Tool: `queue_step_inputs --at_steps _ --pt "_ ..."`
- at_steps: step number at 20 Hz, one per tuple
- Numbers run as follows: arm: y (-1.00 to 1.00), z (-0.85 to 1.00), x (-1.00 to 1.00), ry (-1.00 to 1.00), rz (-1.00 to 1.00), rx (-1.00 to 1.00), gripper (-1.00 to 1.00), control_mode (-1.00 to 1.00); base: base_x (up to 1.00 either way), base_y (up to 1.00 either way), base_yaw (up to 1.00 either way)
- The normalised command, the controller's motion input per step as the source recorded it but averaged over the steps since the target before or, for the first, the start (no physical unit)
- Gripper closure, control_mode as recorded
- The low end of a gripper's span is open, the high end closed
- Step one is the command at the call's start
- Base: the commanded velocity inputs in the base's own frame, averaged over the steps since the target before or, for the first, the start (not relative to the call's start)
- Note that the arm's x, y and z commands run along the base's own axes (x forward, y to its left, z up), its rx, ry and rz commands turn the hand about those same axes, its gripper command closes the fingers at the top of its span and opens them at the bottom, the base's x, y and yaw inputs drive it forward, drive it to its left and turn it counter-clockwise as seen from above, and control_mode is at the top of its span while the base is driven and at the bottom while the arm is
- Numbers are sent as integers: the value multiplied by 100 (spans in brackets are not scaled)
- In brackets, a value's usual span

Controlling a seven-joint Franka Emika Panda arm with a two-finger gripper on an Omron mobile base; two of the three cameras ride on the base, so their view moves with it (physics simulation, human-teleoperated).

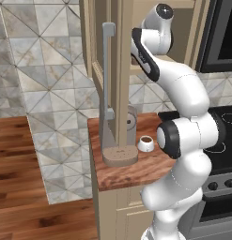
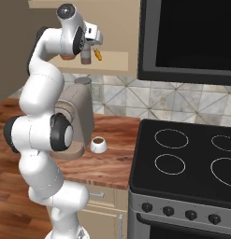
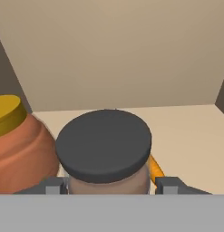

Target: Pick the cinnamon and honey bottle from the cabinet and place them next to the mug.

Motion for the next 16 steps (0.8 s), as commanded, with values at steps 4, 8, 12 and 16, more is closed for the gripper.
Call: queue_step_inputs --at_steps 4,8,12,16 --pt "0 0 0 0 0 0 100 -100 0 0 0" --pt "0 0 -7 0 0 0 100 -100 0 0 0" --pt "-1 0 -67 0 0 0 100 -100 0 0 0" --pt "0 0 -99 0 0 0 100 -100 0 0 0"
